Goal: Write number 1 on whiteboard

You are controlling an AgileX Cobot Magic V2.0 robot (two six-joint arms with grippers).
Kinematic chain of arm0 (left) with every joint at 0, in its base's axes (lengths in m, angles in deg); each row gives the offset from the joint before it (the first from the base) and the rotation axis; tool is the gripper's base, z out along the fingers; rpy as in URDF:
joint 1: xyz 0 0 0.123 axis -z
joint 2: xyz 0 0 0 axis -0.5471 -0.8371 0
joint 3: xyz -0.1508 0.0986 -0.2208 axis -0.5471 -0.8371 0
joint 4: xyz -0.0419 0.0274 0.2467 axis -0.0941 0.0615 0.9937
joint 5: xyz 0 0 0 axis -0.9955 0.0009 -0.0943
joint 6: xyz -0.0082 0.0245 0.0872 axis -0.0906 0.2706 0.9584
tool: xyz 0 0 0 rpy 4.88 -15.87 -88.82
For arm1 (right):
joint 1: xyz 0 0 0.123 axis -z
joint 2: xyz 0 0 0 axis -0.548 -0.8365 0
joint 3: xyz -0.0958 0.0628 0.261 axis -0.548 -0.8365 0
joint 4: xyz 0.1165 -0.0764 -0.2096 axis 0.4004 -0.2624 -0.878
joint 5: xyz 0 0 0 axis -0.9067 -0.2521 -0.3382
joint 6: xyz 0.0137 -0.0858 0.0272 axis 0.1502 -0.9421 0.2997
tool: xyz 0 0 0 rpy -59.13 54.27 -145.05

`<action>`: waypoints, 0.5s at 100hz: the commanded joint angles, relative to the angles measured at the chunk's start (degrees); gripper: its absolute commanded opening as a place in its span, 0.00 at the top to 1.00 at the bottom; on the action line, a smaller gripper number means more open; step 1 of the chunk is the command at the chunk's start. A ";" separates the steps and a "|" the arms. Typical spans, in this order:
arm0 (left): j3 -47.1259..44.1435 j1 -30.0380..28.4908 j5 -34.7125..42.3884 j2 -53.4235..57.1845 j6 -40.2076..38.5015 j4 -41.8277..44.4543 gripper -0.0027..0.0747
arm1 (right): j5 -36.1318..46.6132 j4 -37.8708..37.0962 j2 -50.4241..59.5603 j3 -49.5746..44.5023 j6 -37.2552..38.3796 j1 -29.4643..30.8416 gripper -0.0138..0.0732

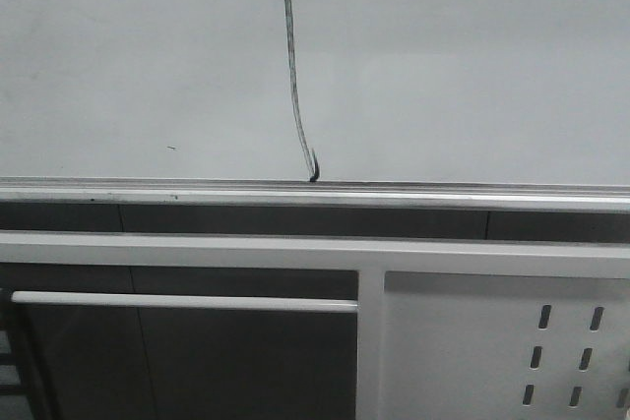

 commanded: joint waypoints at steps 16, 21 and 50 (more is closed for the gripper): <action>1.89 0.25 3.67 -0.82 -0.49 -2.47 0.65 | 1.35 1.80 1.20 1.94 -0.34 0.28 0.92; 1.89 0.25 3.63 -0.82 -0.49 -2.47 0.65 | 1.35 1.83 1.20 1.94 -0.34 0.28 0.92; 1.89 0.25 3.21 -0.82 -0.49 -2.24 0.65 | 1.35 2.30 1.20 1.94 -0.34 0.28 0.92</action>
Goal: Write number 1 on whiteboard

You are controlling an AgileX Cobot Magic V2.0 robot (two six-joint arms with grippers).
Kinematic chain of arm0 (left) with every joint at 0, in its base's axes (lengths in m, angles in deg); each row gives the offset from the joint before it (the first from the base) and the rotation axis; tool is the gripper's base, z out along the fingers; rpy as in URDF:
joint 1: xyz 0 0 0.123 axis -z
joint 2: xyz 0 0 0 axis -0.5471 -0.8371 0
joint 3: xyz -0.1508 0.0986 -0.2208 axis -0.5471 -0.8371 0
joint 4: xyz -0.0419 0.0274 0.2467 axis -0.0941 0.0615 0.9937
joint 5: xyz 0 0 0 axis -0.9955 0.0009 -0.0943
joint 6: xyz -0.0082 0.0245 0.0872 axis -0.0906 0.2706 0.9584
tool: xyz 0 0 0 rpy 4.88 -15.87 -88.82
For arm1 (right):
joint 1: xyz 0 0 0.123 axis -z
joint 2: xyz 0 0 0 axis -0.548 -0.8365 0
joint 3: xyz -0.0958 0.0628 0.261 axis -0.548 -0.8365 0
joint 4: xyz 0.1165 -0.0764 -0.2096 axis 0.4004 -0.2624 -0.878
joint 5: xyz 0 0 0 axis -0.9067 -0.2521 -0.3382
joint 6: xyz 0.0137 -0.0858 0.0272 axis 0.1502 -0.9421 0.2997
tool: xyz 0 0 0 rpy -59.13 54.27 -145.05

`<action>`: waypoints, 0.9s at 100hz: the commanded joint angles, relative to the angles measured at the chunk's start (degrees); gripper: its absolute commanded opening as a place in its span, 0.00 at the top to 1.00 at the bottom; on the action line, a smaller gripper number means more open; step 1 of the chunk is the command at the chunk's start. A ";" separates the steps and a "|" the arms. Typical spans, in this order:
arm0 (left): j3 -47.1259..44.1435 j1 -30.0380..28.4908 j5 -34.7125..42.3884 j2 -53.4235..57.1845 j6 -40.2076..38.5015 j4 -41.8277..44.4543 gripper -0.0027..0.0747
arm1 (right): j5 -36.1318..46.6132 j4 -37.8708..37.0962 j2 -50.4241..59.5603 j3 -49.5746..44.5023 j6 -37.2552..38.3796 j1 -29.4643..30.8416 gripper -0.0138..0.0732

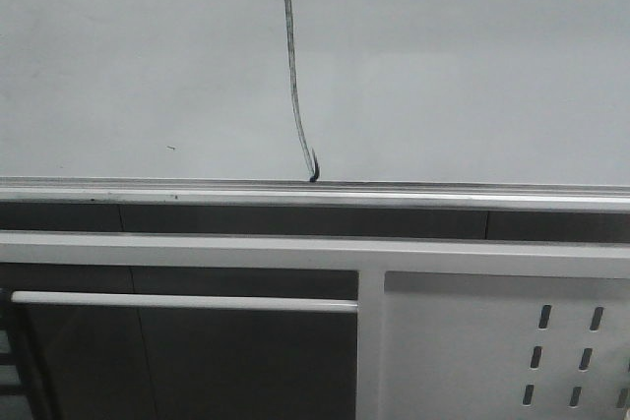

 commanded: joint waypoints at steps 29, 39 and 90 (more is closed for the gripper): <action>1.89 0.25 3.21 -0.82 -0.49 -1.11 0.66 | 1.35 2.09 1.20 1.94 -0.40 0.28 0.92; 1.89 0.25 3.21 -0.82 -0.49 -0.67 0.66 | 1.35 2.09 1.20 1.94 -0.40 0.28 0.92; 1.89 0.25 3.21 -0.82 -0.49 -0.67 0.97 | 1.00 2.09 1.20 1.94 -0.40 0.28 0.92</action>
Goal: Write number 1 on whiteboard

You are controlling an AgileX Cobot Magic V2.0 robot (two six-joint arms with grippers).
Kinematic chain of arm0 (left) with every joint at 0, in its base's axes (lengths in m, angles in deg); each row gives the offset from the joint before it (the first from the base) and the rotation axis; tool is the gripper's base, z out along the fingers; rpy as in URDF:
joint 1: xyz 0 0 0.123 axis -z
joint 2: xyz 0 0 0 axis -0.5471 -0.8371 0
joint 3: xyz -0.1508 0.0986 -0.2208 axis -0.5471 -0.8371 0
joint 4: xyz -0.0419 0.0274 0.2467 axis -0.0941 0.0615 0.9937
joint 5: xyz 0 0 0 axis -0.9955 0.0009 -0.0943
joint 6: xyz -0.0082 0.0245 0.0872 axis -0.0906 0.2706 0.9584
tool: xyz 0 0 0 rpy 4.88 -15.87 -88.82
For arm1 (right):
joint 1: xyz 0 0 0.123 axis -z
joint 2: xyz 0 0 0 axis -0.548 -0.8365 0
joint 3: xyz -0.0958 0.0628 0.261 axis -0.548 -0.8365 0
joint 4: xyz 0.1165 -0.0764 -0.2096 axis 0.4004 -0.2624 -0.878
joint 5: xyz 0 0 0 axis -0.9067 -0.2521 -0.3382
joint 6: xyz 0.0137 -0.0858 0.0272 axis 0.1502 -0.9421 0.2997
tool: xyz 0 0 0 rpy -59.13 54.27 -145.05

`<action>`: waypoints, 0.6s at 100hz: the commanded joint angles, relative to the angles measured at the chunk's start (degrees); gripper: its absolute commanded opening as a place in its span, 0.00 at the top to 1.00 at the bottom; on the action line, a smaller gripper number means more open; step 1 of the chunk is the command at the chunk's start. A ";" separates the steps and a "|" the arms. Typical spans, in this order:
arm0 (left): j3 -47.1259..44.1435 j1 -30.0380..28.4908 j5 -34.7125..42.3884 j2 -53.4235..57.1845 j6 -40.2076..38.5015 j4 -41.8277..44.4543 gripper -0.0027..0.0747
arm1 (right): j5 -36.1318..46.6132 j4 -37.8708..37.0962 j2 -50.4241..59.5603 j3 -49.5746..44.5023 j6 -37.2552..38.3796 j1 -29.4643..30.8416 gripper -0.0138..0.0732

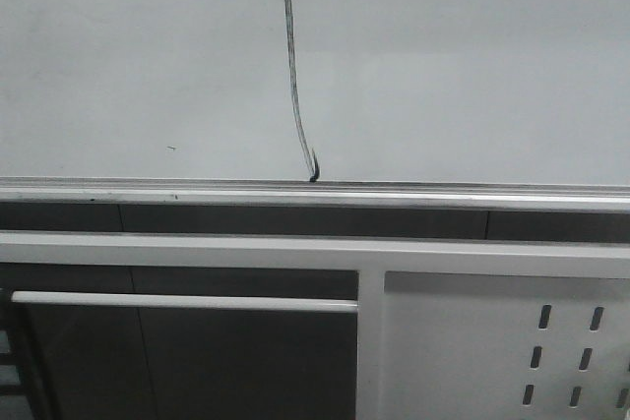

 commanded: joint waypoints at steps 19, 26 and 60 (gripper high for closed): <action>1.89 0.25 4.02 -0.82 -1.74 -1.56 0.99 | 0.14 1.63 1.44 1.94 -0.58 0.28 0.92; 1.89 0.25 4.13 -0.82 -1.74 -1.56 0.99 | 0.14 1.63 1.44 1.94 -0.58 0.28 0.92; 1.89 0.25 4.48 -0.82 -1.74 -1.56 0.99 | 0.91 1.63 1.44 1.94 -0.58 0.28 0.56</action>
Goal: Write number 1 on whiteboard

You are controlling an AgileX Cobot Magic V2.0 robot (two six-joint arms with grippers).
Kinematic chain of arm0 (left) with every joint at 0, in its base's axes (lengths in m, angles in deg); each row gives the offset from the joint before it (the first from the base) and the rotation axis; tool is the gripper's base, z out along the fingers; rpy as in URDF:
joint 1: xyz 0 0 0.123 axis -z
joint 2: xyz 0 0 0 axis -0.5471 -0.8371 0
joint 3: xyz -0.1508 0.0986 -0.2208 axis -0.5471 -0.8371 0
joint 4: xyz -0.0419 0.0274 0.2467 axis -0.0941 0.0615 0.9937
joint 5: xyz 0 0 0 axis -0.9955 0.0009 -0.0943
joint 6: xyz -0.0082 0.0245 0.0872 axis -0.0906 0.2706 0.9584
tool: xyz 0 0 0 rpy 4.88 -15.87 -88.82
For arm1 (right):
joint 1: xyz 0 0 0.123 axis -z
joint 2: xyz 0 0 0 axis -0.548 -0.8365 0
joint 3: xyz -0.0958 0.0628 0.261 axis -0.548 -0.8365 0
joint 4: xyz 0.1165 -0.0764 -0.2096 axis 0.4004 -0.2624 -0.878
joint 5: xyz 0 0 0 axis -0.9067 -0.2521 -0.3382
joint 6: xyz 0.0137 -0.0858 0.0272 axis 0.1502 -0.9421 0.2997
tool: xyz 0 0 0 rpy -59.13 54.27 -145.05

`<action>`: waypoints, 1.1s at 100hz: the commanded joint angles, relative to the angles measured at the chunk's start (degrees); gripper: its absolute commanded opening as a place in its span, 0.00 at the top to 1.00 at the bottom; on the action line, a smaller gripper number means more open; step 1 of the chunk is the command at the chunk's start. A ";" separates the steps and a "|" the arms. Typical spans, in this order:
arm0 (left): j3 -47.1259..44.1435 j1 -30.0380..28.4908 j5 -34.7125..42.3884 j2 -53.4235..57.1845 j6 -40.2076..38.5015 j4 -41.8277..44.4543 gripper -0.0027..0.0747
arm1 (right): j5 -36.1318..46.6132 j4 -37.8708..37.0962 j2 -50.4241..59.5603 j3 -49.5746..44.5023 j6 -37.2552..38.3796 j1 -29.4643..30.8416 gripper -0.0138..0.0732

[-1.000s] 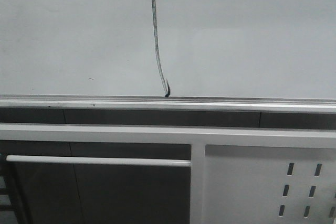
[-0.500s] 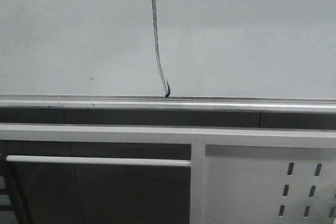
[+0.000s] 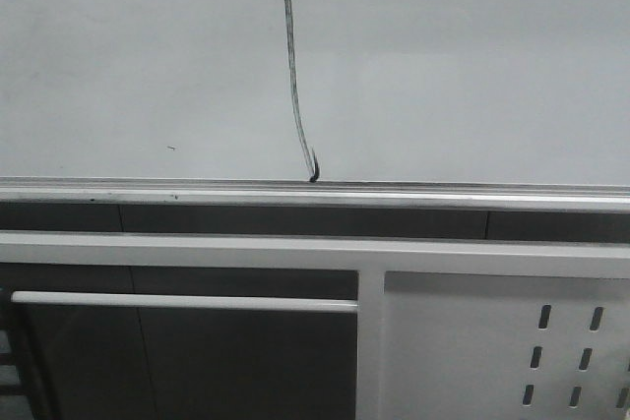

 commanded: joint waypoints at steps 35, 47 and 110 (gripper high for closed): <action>1.80 0.25 4.57 -0.82 -2.10 -1.41 0.99 | 7.14 -1.22 3.60 1.94 -0.82 0.17 0.39; 1.80 0.25 4.97 -0.82 -2.10 -1.66 0.99 | 7.29 -4.78 6.32 1.94 -0.82 0.31 0.39; -1.68 1.00 43.49 -11.75 -1.10 -17.68 0.99 | 1.56 -4.80 31.84 -22.01 5.00 19.12 0.91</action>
